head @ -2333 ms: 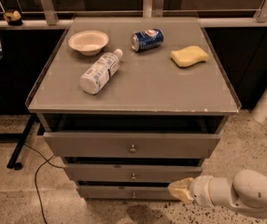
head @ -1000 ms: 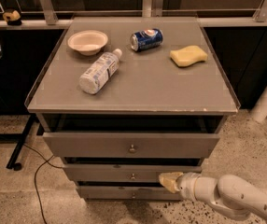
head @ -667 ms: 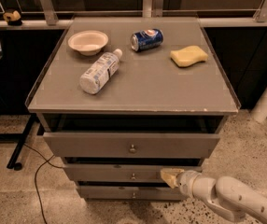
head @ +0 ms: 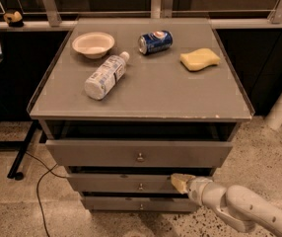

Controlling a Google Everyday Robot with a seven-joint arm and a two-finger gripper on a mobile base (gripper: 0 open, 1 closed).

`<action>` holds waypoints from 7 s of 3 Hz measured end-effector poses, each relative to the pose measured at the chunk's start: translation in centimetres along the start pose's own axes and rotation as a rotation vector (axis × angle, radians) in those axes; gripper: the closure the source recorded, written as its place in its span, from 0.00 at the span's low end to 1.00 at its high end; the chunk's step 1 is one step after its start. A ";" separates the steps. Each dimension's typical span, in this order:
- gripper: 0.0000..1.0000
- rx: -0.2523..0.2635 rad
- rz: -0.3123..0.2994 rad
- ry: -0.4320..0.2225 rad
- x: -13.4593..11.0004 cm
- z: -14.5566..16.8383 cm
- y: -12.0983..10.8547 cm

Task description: Open middle drawer

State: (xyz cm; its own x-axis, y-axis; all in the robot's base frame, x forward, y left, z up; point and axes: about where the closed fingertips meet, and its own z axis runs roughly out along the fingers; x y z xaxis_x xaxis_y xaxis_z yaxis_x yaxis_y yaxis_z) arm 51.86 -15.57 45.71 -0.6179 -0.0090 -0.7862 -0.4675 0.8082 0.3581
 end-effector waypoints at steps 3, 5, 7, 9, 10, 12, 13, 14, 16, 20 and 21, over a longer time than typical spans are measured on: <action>1.00 0.177 0.068 -0.169 -2.5 0.2 -4.5; 1.00 0.199 0.068 -0.152 -2.3 1.1 -5.1; 1.00 0.271 0.092 -0.086 -0.8 1.4 -7.7; 1.00 0.343 0.163 -0.027 0.7 -1.3 -8.5; 1.00 0.343 0.163 -0.027 0.7 -1.3 -8.5; 1.00 0.288 0.046 0.090 1.3 0.0 -7.0; 1.00 0.278 0.045 0.138 2.5 -0.1 -7.0; 1.00 0.276 0.063 0.154 2.9 -0.5 -7.0; 1.00 0.267 0.094 0.172 3.6 -1.3 -6.9; 1.00 0.206 0.182 0.240 6.6 -4.2 -5.7; 1.00 0.194 0.186 0.261 7.4 -4.3 -5.1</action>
Offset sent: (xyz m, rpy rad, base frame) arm 0.0432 -0.0416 0.0030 0.0239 -0.1311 -0.2997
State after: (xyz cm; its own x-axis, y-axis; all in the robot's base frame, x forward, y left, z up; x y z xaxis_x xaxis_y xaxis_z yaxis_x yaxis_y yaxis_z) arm 46.91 -22.31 40.25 -0.8331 0.0186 -0.5528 -0.2193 0.9064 0.3610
